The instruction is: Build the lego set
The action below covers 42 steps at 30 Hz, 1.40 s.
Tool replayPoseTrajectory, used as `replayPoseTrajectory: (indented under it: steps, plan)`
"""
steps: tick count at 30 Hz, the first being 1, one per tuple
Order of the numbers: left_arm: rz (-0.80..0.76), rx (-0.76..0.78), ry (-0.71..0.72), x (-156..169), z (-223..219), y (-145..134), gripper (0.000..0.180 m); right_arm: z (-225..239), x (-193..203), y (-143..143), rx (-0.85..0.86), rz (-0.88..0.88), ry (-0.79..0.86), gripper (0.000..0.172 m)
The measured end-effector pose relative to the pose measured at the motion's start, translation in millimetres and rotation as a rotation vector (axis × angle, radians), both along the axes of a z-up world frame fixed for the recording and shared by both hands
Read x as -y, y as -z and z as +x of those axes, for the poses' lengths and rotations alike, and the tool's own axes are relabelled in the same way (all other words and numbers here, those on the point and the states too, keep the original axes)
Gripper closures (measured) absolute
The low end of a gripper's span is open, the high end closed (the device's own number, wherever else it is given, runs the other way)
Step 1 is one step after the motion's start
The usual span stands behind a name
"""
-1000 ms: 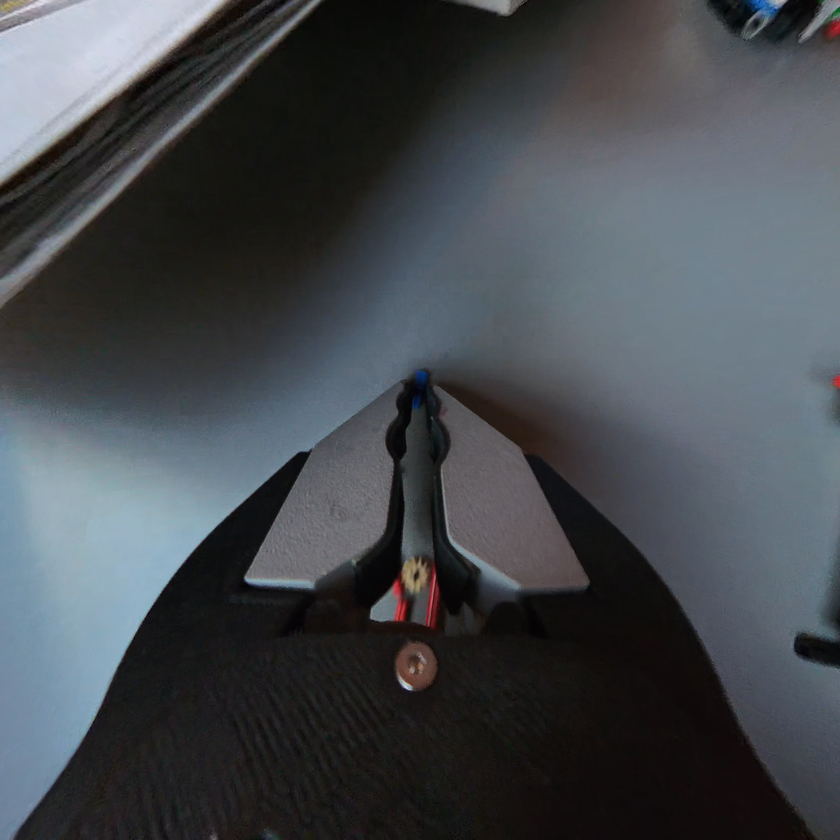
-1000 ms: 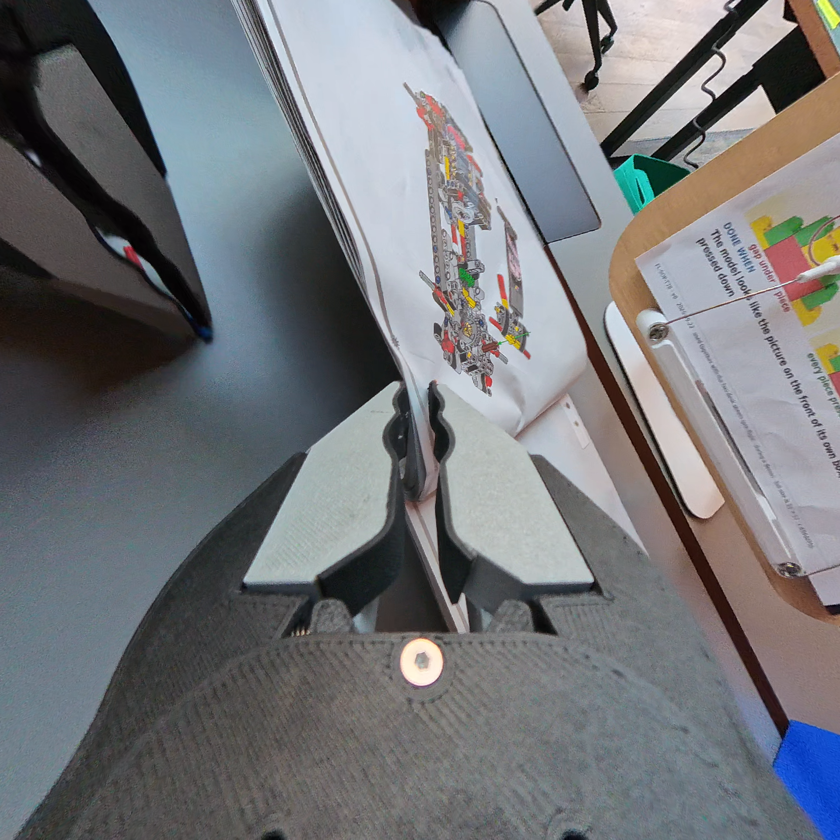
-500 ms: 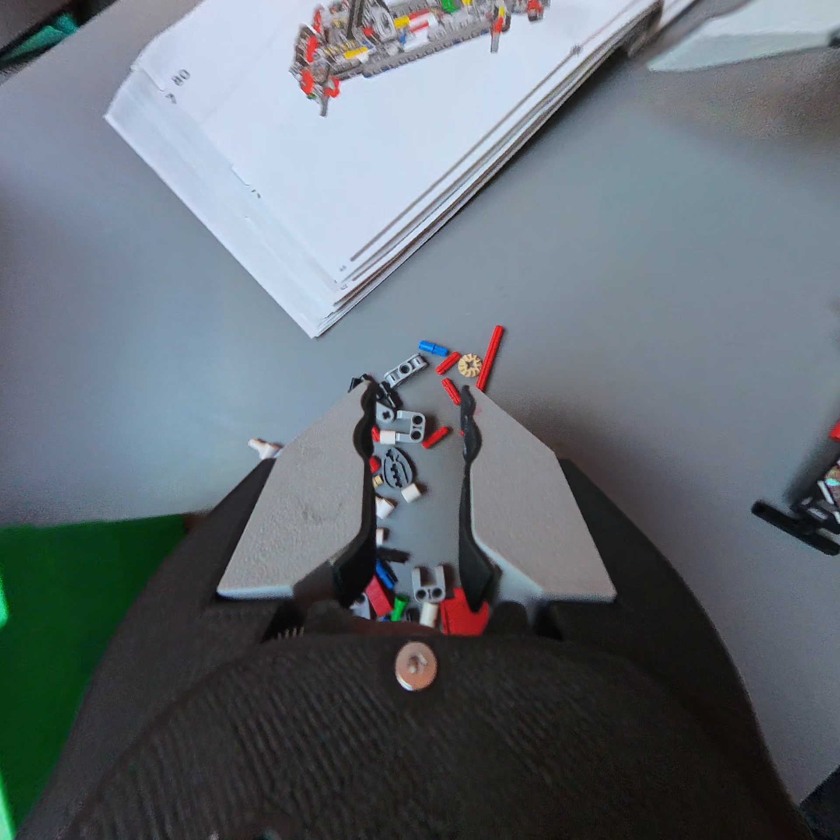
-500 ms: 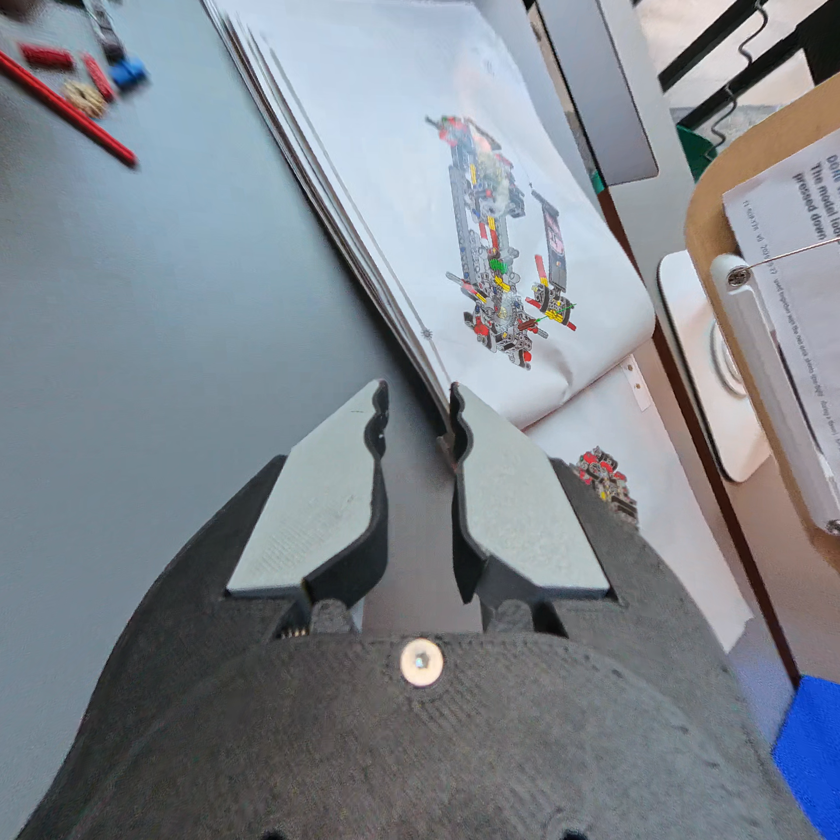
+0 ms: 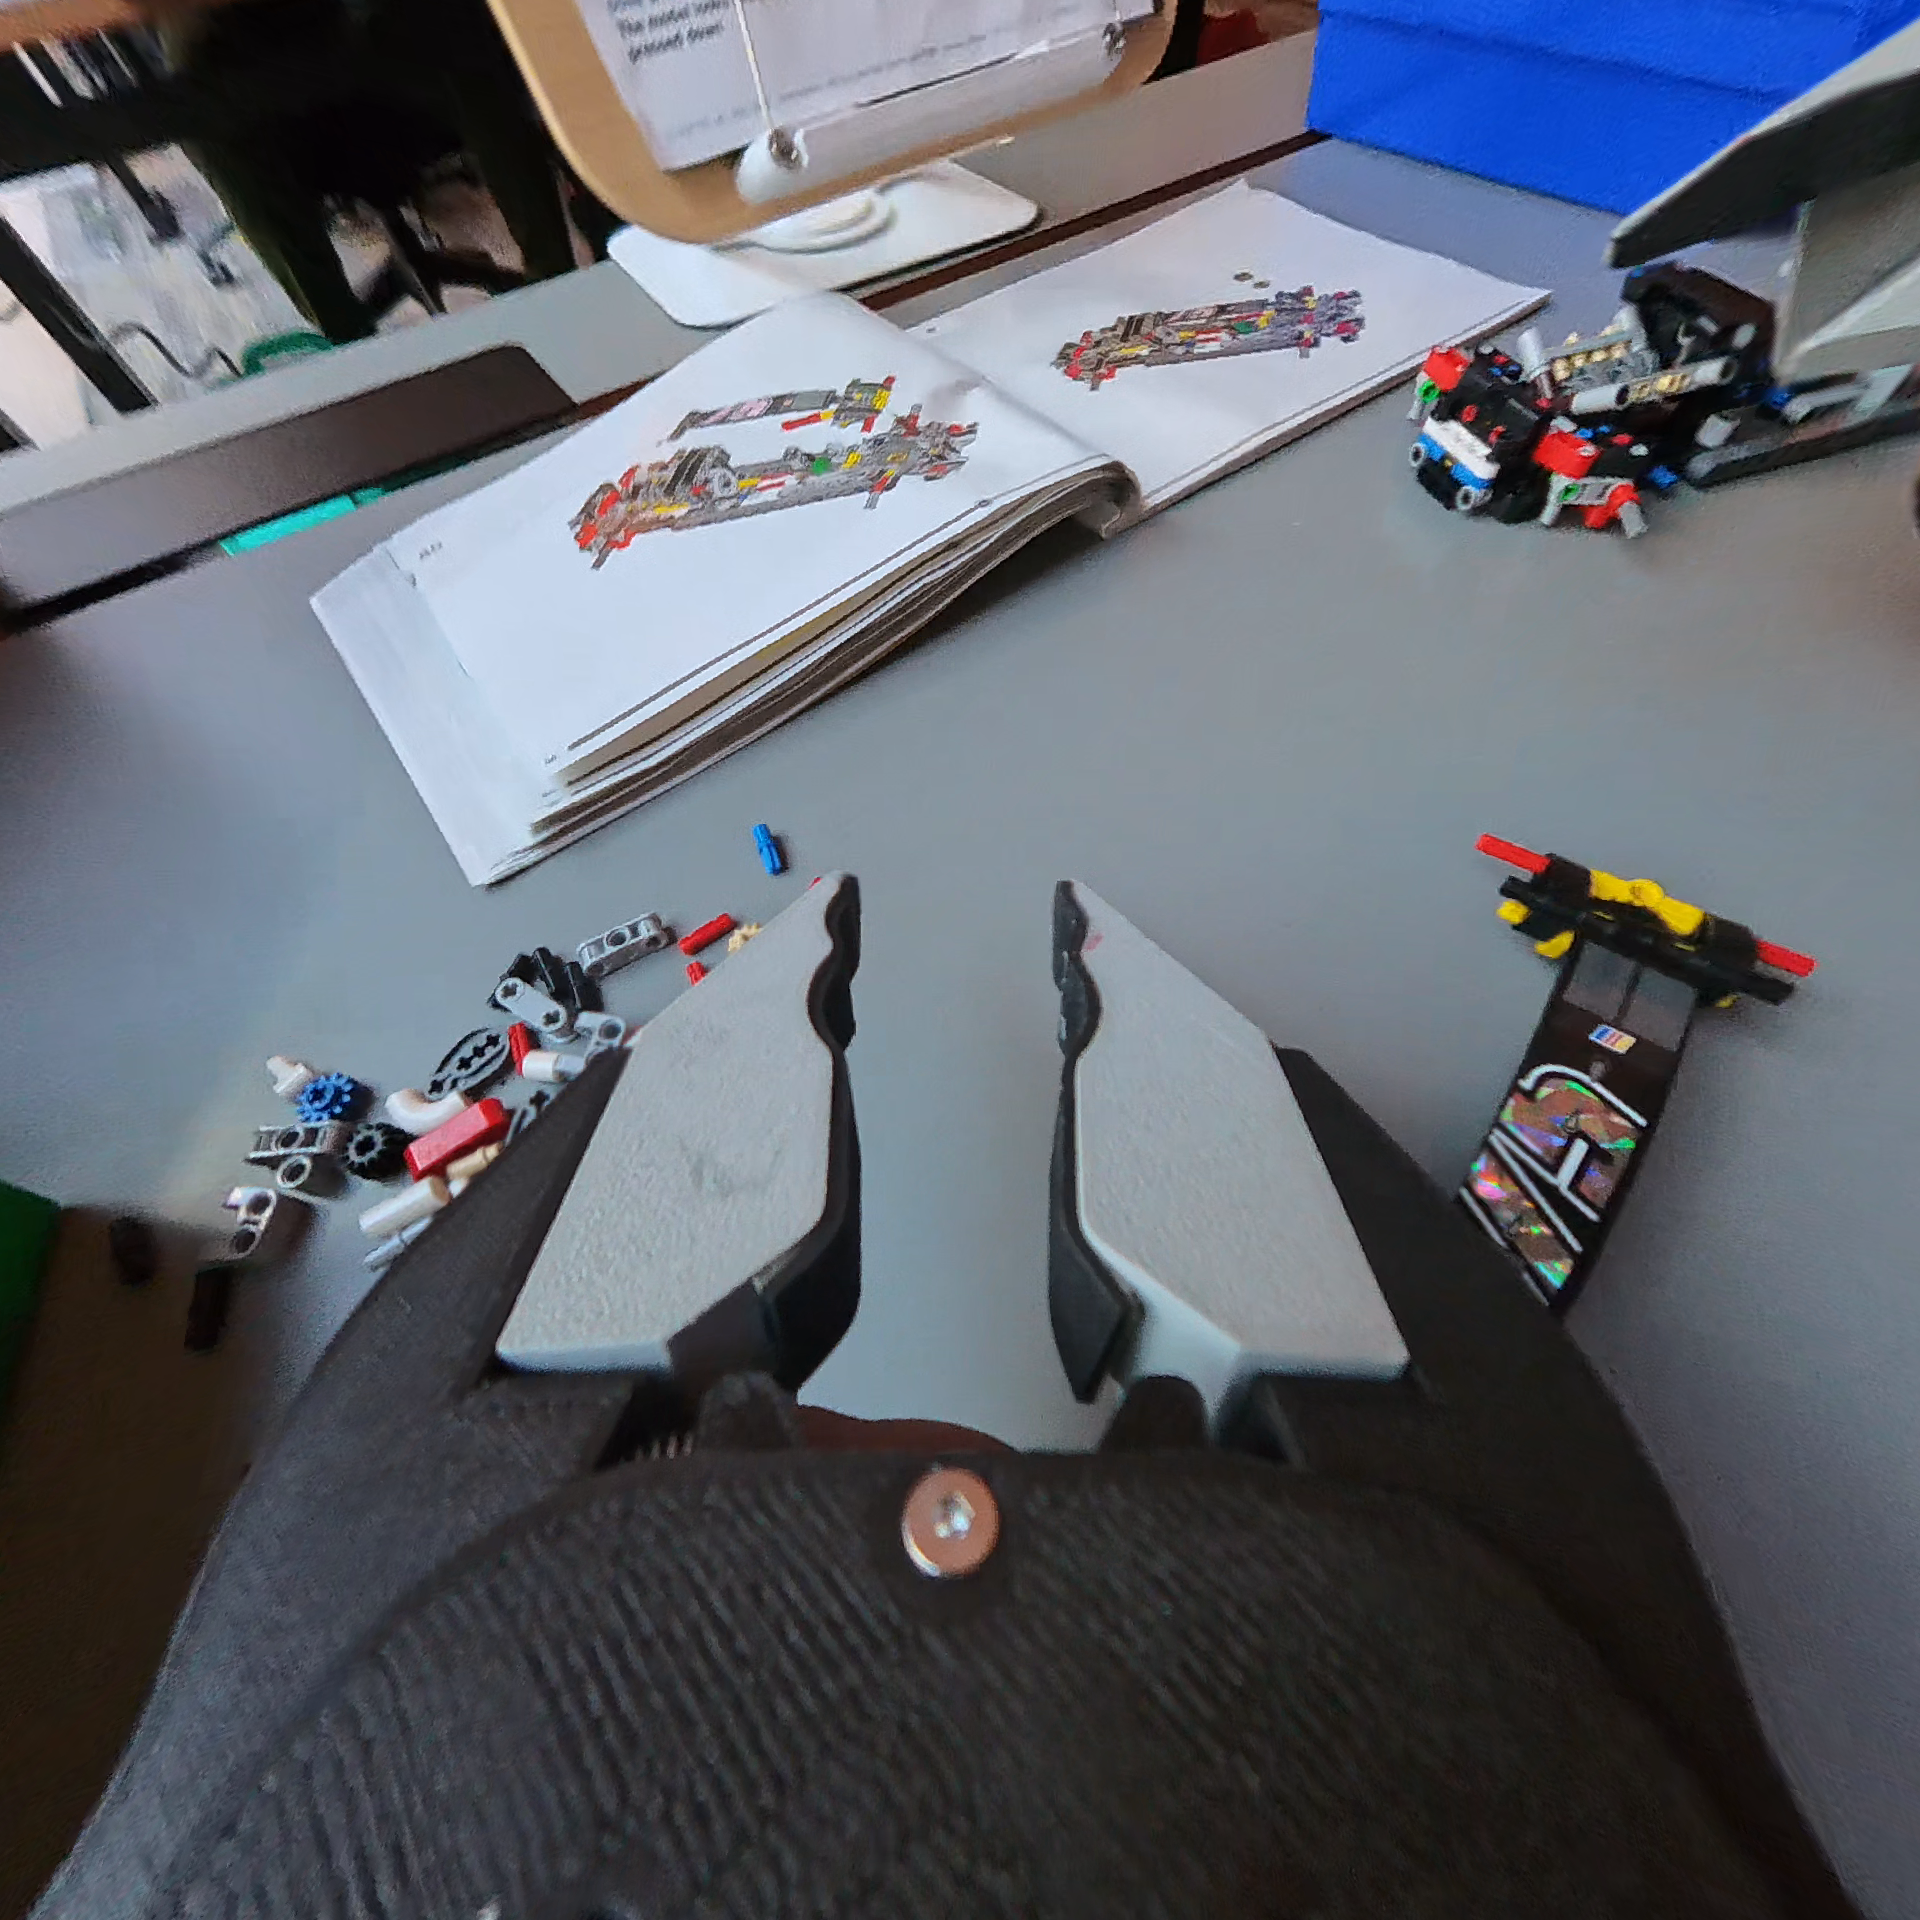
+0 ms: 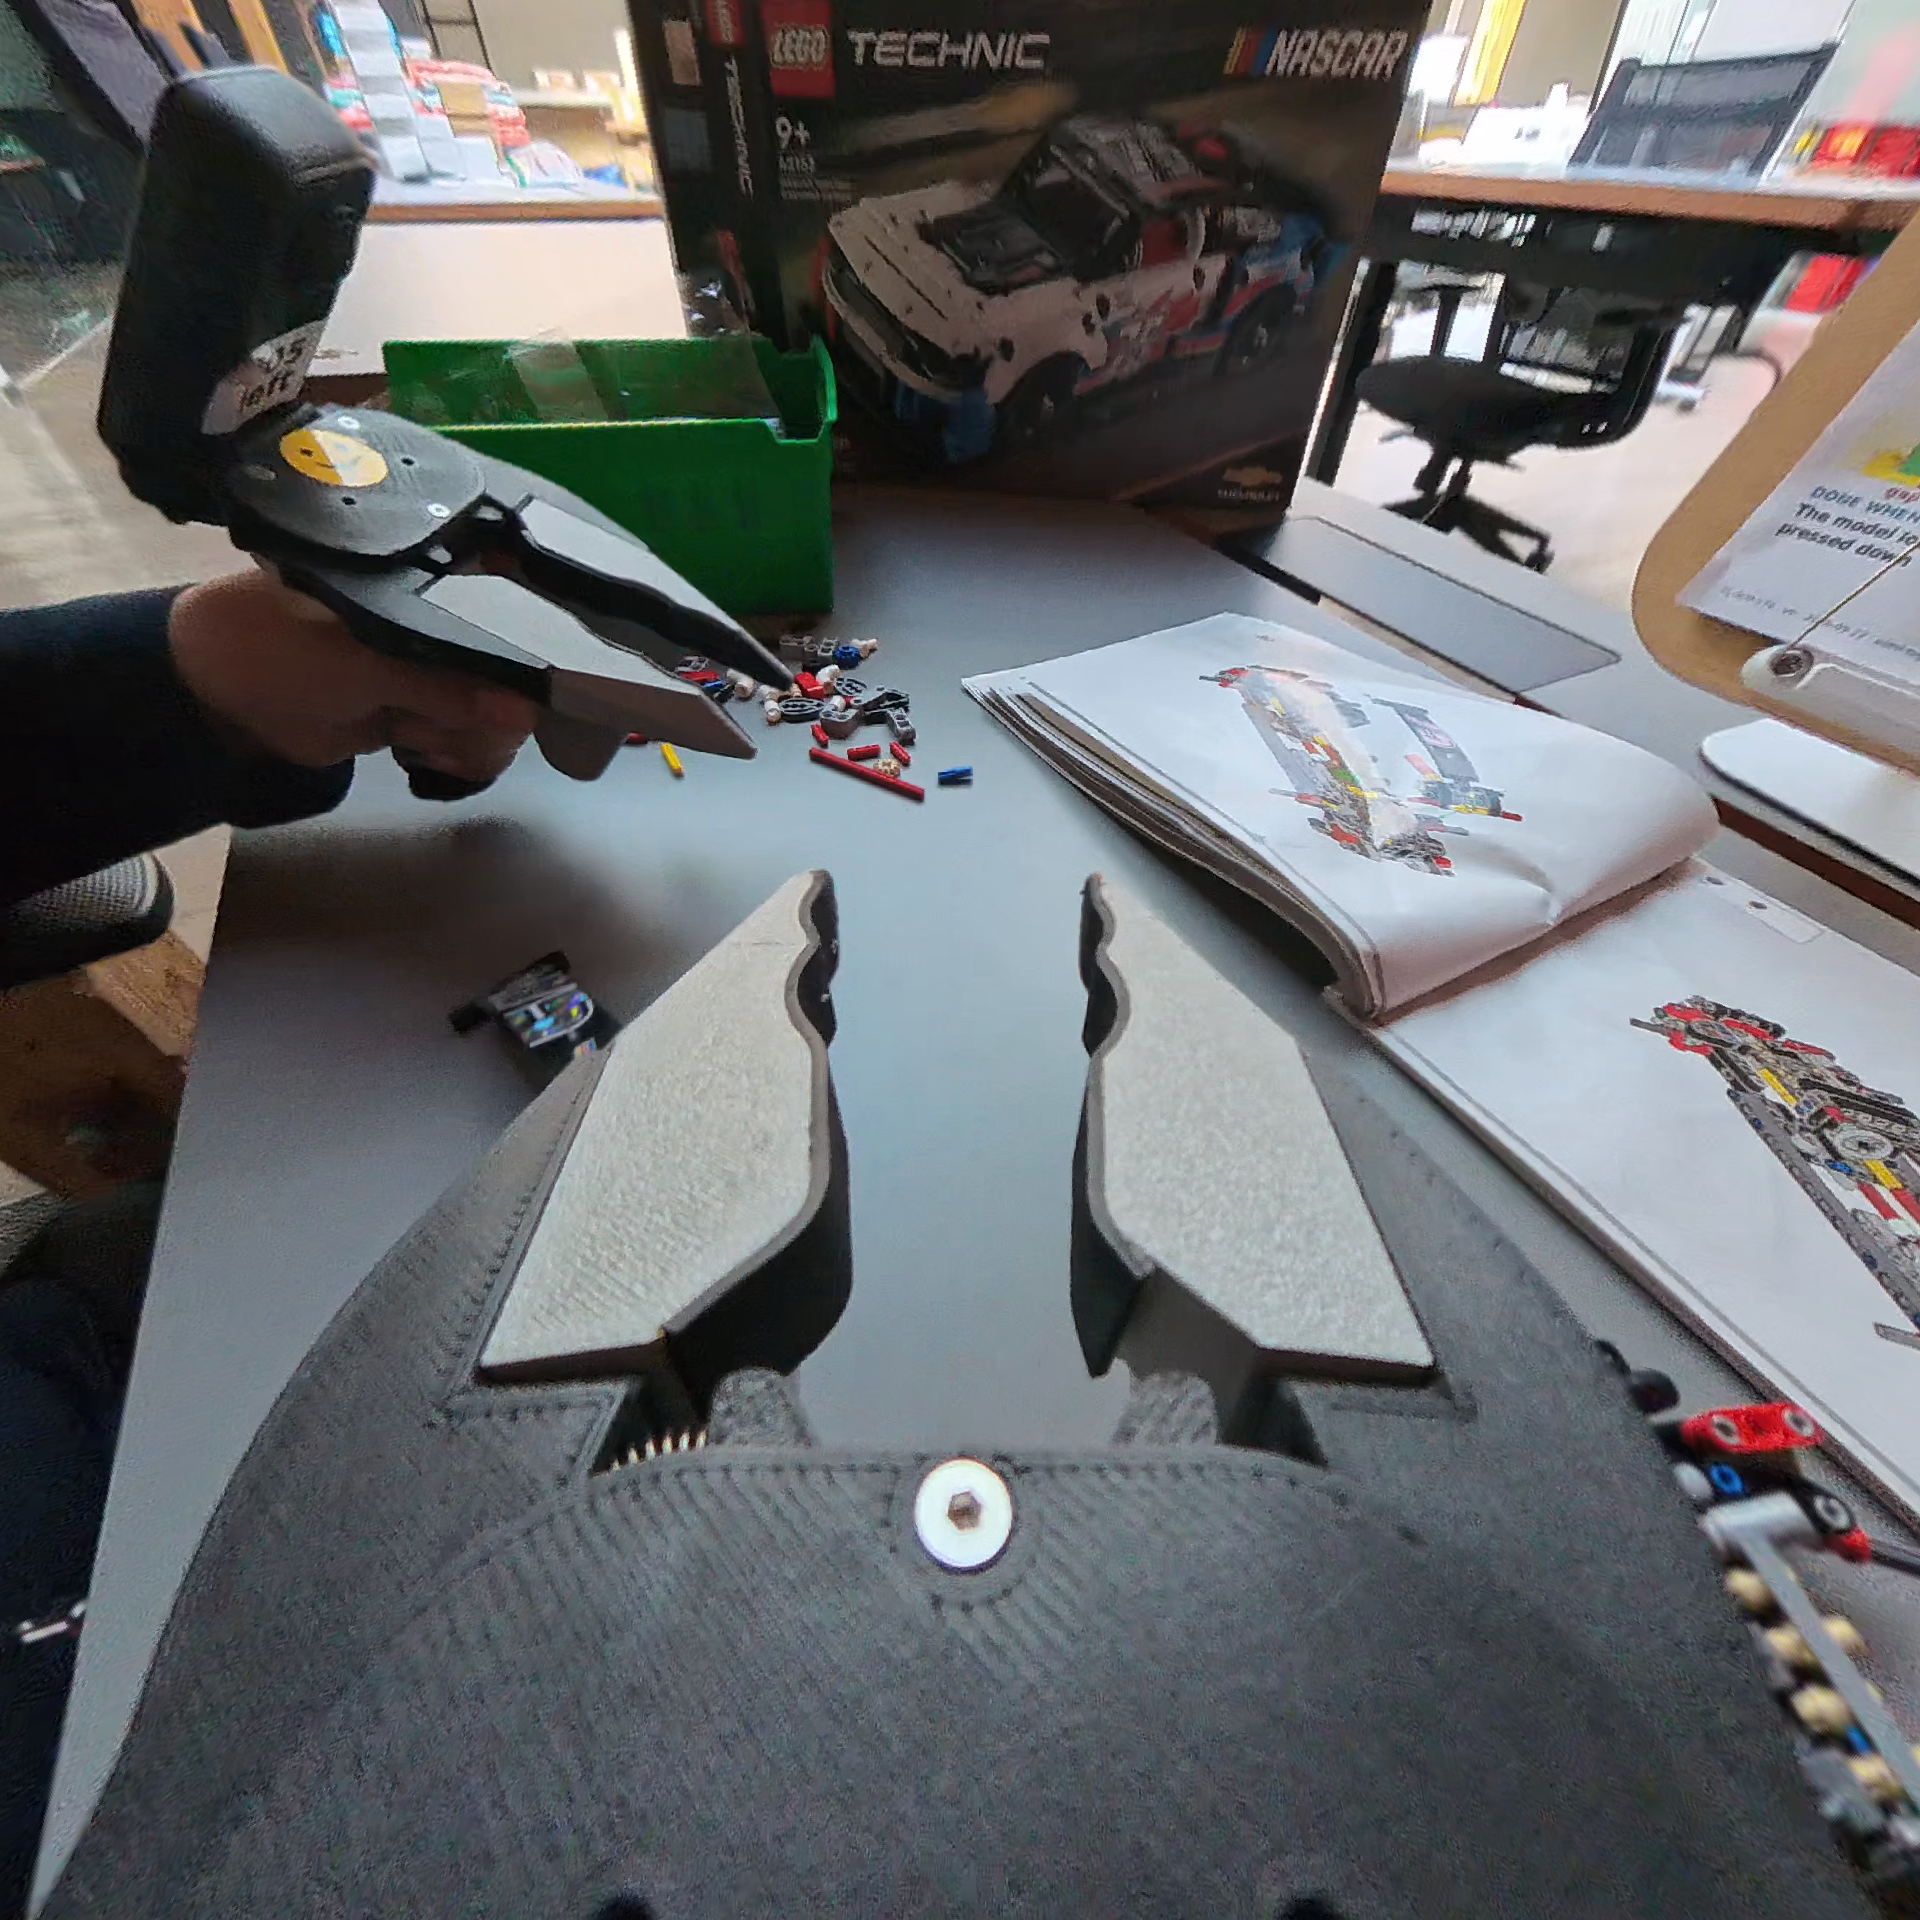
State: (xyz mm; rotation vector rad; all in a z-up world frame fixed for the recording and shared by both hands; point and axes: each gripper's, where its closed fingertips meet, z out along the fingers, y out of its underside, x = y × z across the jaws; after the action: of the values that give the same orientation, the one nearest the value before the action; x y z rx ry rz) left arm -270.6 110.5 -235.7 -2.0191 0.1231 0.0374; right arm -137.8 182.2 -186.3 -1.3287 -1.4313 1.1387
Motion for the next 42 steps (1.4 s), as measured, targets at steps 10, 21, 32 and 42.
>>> replayPoseTrajectory:
  steps: [10,21,32,42]
  plan:
    - [0.233,0.054,0.211,2,50,-25,0.144,21,17,38,0.029,0.164,0.003,0.141]
    - [-0.251,-0.153,0.625,69,105,19,0.121,28,8,24,-0.043,-0.022,-0.02,0.143]
    - [-0.299,-0.075,0.257,9,97,59,0.155,27,3,26,-0.033,0.006,0.004,0.146]
    - [-0.164,0.008,0.164,-1,79,11,0.127,30,-5,21,-0.055,0.003,0.036,0.147]
